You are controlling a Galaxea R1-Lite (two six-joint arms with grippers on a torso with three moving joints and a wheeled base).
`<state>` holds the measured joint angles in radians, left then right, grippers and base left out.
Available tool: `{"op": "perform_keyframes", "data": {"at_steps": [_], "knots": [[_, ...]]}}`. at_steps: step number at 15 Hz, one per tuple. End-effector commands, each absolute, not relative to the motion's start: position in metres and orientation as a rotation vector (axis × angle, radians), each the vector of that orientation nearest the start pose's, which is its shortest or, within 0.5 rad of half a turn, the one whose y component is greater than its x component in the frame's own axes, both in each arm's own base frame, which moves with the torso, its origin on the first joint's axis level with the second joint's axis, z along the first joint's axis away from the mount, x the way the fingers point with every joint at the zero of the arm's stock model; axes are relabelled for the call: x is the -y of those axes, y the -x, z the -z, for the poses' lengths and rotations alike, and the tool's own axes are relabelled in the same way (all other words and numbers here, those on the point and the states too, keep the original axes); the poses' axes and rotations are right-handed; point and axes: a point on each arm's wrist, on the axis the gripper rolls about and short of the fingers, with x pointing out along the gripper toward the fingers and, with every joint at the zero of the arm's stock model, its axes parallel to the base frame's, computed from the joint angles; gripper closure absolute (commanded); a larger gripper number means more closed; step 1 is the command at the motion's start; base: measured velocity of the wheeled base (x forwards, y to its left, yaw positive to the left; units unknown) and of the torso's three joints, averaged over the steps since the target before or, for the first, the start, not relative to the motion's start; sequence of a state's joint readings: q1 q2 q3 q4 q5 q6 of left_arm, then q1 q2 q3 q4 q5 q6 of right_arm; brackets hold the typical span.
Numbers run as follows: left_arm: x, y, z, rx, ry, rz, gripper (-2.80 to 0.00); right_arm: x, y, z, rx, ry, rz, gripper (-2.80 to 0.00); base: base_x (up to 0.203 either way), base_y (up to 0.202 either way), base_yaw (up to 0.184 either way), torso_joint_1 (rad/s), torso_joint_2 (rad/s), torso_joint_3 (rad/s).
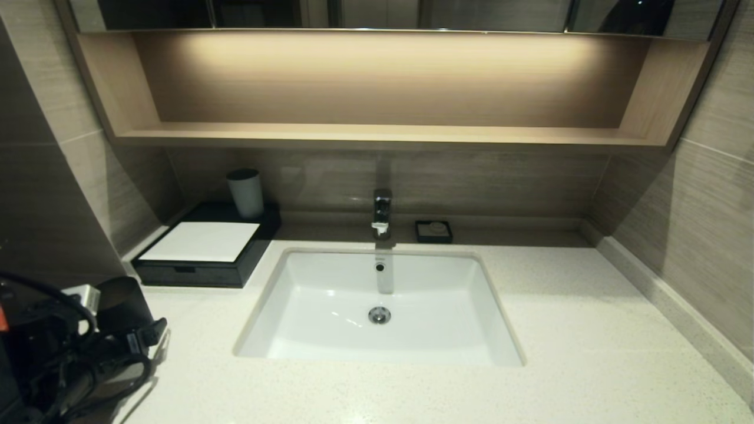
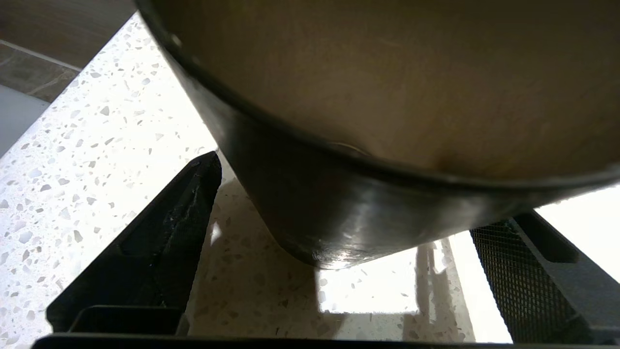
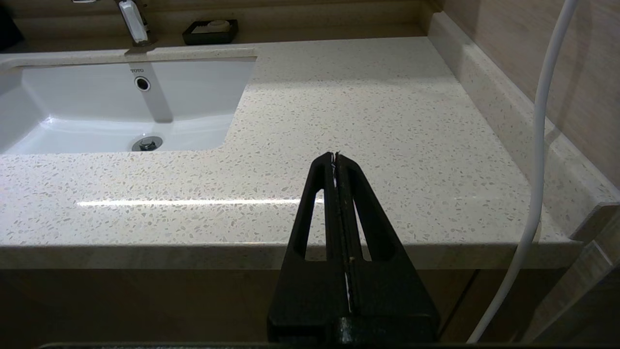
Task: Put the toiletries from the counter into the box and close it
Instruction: Pick up the cup
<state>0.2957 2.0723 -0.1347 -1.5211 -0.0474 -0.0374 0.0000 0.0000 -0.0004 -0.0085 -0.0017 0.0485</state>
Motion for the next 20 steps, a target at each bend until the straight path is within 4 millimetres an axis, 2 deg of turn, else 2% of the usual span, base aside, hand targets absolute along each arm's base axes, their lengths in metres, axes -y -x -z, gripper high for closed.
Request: {"op": "perform_keyframes", "data": {"at_steps": [1,9,10,20], "knots": [[-0.0708,-0.2358,-0.0323,-0.398,0.108,-0.252,-2.80,0.0000,0.0227,-0.0764,0.007,-0.049,0.001,0.00,0.000,0.000,0.000,0.000,0.00,0.000],[-0.0709,-0.2362,-0.0321,-0.398,0.106,-0.252,-2.80,0.0000,0.0228,-0.0768,0.009,-0.049,0.001,0.00,0.000,0.000,0.000,0.000,0.00,0.000],[-0.0709,-0.2362,-0.0321,-0.398,0.107,-0.253,0.00,0.0000,0.0227,-0.0765,0.008,-0.049,0.001,0.00,0.000,0.000,0.000,0.000,0.00,0.000],[-0.0708,-0.2360,-0.0358,-0.382,0.106,-0.252,0.00,0.0000,0.0227,-0.0765,0.008,-0.049,0.001,0.00,0.000,0.000,0.000,0.000,0.00,0.000]]}}
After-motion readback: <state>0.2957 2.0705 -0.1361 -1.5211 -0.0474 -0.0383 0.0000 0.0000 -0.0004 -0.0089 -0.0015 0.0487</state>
